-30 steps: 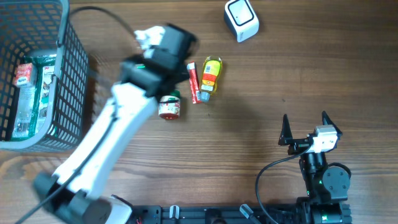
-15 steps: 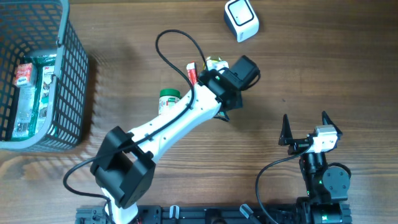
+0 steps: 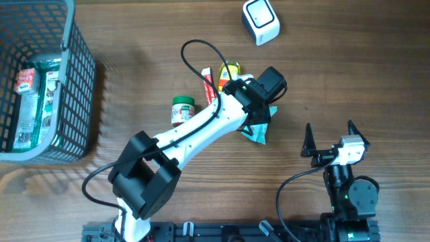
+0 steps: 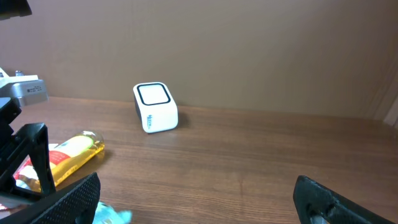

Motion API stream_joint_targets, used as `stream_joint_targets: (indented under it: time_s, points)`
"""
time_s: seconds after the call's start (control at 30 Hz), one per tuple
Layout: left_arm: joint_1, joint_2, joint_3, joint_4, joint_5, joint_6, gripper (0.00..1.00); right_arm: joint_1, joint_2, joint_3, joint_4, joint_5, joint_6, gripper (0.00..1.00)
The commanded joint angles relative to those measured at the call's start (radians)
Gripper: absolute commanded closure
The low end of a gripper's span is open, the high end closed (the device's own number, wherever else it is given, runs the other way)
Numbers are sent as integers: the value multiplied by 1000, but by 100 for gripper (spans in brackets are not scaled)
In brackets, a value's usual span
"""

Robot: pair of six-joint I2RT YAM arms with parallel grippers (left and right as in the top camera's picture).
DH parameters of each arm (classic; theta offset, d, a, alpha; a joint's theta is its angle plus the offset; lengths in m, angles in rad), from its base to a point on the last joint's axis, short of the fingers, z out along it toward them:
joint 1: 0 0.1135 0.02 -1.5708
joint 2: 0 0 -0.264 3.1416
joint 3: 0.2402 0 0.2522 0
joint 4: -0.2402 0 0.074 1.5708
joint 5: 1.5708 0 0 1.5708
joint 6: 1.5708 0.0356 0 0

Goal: Scan the item barcode
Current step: 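Carry the wipes pack out and lower it right of the bottle, then release the wipes pack and return the left gripper to the basket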

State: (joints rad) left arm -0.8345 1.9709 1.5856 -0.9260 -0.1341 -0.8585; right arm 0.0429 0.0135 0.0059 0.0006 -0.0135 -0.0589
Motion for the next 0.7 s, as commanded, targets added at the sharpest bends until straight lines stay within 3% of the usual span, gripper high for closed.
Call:
stream_joint_targets:
  time_s: [0.0,0.2,0.3,0.43,0.5,0.67]
  points:
    - [-1,6,3,3,5,13,20,-3,-3,-1,6,19,-18,0]
    - [36,-68,85,-54,-37,100,26,-3,-3,-1,6,19,-18,0]
    - [74,-175,175,-90,-148,169,26,-3,-3,-1,6,19,-18,0]
    - [146,-380,257,-103,-433,297,27,-3,-3,-1,6,19,-18,0]
    - [259,-492,262,-106,-500,334,25,-3,-3,-1,6,19,-18,0]
    - [559,-592,262,-149,-500,335,25,-3,-3,-1,6,19,-18,0]
